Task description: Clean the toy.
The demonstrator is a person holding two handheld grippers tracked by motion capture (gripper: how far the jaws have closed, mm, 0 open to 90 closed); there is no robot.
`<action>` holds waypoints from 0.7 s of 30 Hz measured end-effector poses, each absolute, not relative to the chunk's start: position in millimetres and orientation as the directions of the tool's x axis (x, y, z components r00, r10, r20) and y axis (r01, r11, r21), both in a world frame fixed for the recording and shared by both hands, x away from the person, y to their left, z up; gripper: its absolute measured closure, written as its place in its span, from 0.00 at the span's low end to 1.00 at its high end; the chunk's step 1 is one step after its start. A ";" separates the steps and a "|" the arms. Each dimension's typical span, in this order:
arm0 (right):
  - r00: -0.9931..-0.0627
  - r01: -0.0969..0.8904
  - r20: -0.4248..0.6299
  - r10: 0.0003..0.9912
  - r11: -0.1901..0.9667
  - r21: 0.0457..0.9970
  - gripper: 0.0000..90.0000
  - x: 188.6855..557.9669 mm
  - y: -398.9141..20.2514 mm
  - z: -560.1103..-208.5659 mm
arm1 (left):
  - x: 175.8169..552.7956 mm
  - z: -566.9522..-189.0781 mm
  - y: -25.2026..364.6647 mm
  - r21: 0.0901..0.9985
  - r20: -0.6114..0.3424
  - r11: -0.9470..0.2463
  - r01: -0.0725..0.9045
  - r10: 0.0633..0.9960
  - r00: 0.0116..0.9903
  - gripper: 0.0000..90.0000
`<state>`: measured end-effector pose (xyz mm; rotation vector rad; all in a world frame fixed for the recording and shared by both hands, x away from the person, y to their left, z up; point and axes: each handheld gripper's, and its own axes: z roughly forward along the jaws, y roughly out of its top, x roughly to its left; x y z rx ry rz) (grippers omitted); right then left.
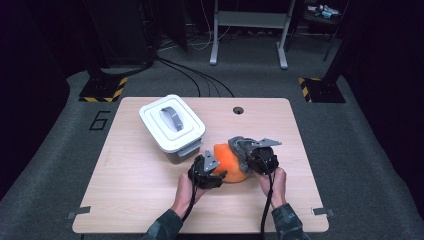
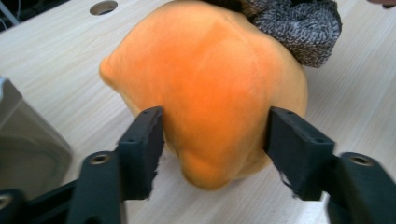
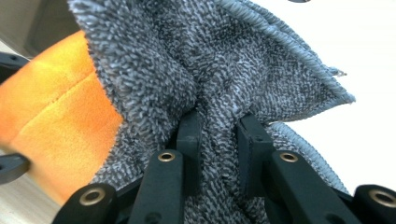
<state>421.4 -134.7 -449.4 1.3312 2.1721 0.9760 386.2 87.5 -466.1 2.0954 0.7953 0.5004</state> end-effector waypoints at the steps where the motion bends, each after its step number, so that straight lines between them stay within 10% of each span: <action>1: -0.459 0.602 0.012 0.888 0.301 0.740 0.82 421.2 -135.7 -449.6 | 385.5 -468.2 89.8 0.817 0.041 -0.429 0.385 0.709 0.704 0.35; 9: -0.456 0.601 0.015 0.890 0.295 0.743 0.82 419.0 -142.9 -453.5 | 388.9 -489.3 92.5 0.810 -0.127 -0.312 0.496 0.733 0.668 0.31; 13: -0.442 0.602 0.016 0.897 0.283 0.747 0.82 417.1 -143.3 -453.5 | 388.8 -488.1 85.9 0.839 -0.084 -0.325 0.437 0.715 0.694 0.65; 21: -0.442 0.585 0.028 0.896 0.264 0.767 0.82 410.7 -148.1 -447.8 | 393.4 -469.2 89.5 0.837 0.001 -0.403 0.371 0.678 0.735 0.77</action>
